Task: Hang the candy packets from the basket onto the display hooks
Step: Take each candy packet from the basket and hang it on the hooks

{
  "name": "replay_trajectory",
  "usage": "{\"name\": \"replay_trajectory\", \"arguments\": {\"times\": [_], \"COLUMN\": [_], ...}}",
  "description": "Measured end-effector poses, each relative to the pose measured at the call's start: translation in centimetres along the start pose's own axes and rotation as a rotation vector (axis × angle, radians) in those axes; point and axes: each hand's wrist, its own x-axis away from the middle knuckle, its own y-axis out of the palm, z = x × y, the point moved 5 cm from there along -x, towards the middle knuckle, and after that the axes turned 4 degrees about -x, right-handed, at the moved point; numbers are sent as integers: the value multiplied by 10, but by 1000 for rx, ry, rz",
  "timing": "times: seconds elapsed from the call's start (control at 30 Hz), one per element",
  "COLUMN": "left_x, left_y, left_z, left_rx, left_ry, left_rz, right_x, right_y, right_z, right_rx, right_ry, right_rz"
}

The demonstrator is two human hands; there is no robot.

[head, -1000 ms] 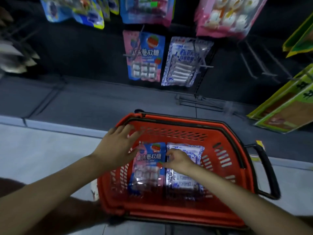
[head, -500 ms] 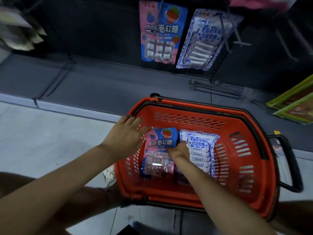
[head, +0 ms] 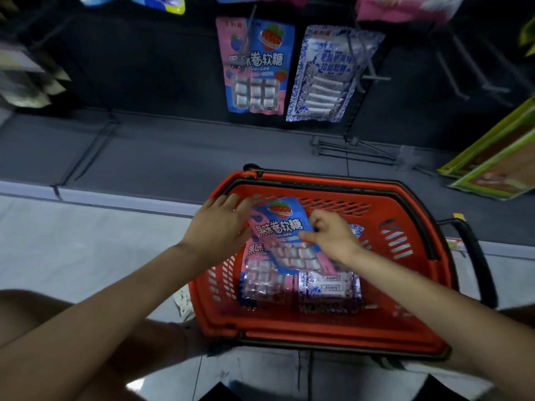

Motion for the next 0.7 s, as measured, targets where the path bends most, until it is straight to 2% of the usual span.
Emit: {"name": "replay_trajectory", "arguments": {"times": [0.2, 0.27, 0.4, 0.5, 0.7], "left_x": [-14, -18, -28, -37, -47], "left_y": [-26, -34, -38, -42, -59], "left_z": [18, 22, 23, 32, 44], "left_rx": [414, 676, 1306, 1647, 1843], "left_ry": [-171, -257, -538, -592, -581], "left_rz": [33, 56, 124, 114, 72], "right_x": [29, 41, 57, 60, 50], "right_y": [-61, -79, -110, -120, -114], "right_z": [-49, -65, -74, -73, -87], "right_rx": [-45, -91, -235, -449, -604], "right_ry": [-146, -177, -183, -167, -131], "right_rz": [-45, -41, 9, 71, 56]}}
